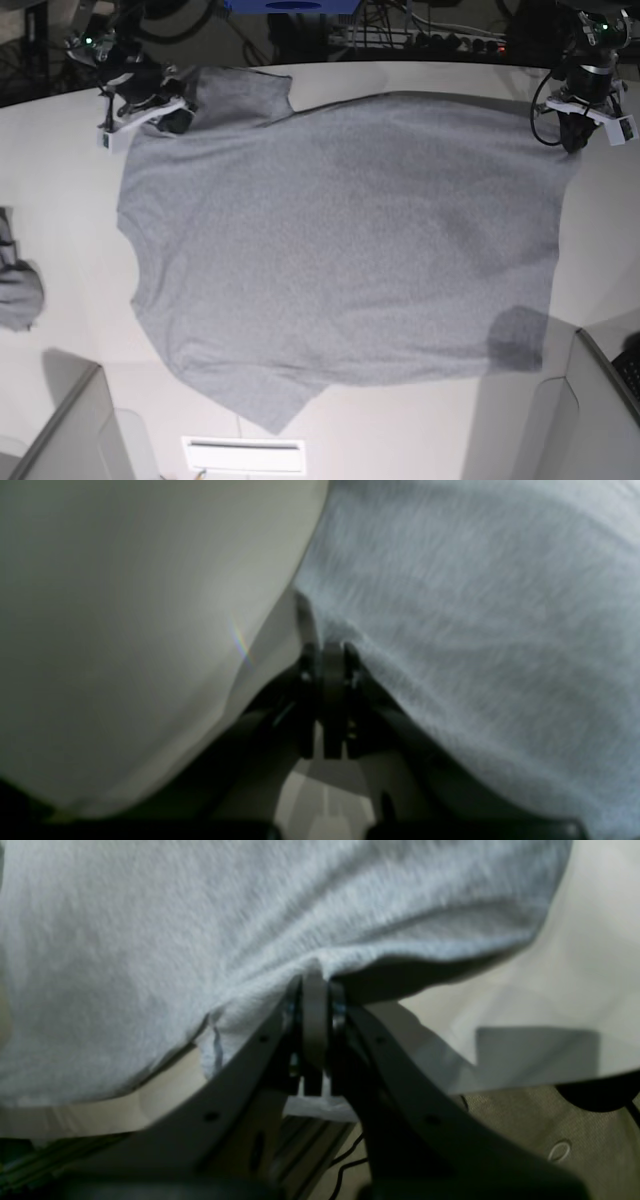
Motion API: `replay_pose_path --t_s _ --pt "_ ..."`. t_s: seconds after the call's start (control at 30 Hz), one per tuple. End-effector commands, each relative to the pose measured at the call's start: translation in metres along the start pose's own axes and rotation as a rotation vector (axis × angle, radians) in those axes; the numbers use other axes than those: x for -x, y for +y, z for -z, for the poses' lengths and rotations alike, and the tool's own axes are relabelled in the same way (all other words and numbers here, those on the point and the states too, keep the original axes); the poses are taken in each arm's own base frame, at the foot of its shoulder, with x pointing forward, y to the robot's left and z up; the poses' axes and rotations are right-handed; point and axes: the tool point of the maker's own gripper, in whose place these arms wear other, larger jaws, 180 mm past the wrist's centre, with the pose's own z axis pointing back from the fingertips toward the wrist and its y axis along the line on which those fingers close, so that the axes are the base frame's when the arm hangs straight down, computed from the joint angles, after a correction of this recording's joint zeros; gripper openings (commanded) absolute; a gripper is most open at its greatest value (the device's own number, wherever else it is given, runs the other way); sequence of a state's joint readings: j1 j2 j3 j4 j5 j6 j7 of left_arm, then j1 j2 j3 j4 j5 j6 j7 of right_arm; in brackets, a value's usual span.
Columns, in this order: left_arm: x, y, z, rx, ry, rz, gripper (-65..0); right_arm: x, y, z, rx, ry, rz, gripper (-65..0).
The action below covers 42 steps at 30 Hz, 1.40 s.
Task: Fold the T-shirt properly
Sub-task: 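Close both grippers on the grey shirt's edge, then lift the grasped shirt edge with both grippers and lower it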
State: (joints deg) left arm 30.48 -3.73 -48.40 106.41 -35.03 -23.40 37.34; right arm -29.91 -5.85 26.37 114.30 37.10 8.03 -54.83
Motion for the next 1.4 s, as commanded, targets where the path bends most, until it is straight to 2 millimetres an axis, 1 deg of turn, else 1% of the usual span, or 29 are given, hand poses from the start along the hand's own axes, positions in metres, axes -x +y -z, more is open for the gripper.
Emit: replay_pose_path --t_s 0.0,0.07,0.17,0.37,0.63,0.7,0.8,0.87,0.97,1.03,1.17,1.23,1.3,1.37 --pt "-0.011 0.001 -0.003 0.004 -0.035 0.015 -65.0 -0.012 0.009 -0.001 -0.027 -0.023 -0.020 -65.0" --pt "-0.015 -0.001 -0.001 0.007 -0.046 0.014 -65.0 -0.020 0.017 0.003 -0.047 -0.018 -0.032 -65.0" --pt "-0.015 0.001 0.002 -0.014 -0.040 0.038 -65.0 -0.036 0.028 0.006 -0.073 -0.030 -0.048 -65.0" --pt "-0.016 -0.012 0.026 -0.060 -0.006 0.188 -65.0 -0.056 0.045 0.011 -0.110 -0.022 -0.075 -65.0" --pt "-0.022 -0.029 0.046 -0.089 0.011 0.303 -65.0 -0.090 0.068 0.015 -0.156 -0.058 -0.107 -65.0" --pt "-0.021 -0.029 0.052 -0.102 0.053 0.302 -65.0 -0.096 0.071 0.018 -0.166 -0.060 -0.103 -65.0" --pt "-0.018 -0.028 0.062 -0.109 0.112 0.273 -65.0 -0.104 0.065 0.026 -0.135 -0.050 -0.071 -65.0" --pt "-0.021 -0.031 0.068 -0.105 0.110 0.263 -65.0 -0.109 0.065 0.030 -0.135 -0.051 -0.066 -65.0" --pt "-0.020 -0.034 0.074 -0.094 0.116 0.252 -65.0 -0.120 0.071 0.035 -0.150 -0.061 -0.061 -65.0" --pt "-0.022 -0.033 0.078 -0.094 0.116 0.239 -65.0 -0.125 0.073 0.043 -0.160 -0.049 -0.048 -65.0" --pt "-0.020 -0.032 0.085 -0.091 0.128 0.224 -65.0 -0.130 0.078 0.058 -0.182 -0.018 -0.022 -65.0" --pt "-0.020 -0.032 0.089 -0.086 0.135 0.224 -65.0 -0.138 0.081 0.064 -0.191 -0.034 -0.008 -65.0" --pt "-0.024 -0.033 0.094 -0.085 0.127 0.212 -65.0 -0.147 0.075 0.067 -0.178 -0.052 -0.007 -65.0" --pt "-0.023 -0.034 0.099 -0.079 0.134 0.198 -65.0 -0.152 0.075 0.074 -0.177 -0.050 -0.015 -65.0"
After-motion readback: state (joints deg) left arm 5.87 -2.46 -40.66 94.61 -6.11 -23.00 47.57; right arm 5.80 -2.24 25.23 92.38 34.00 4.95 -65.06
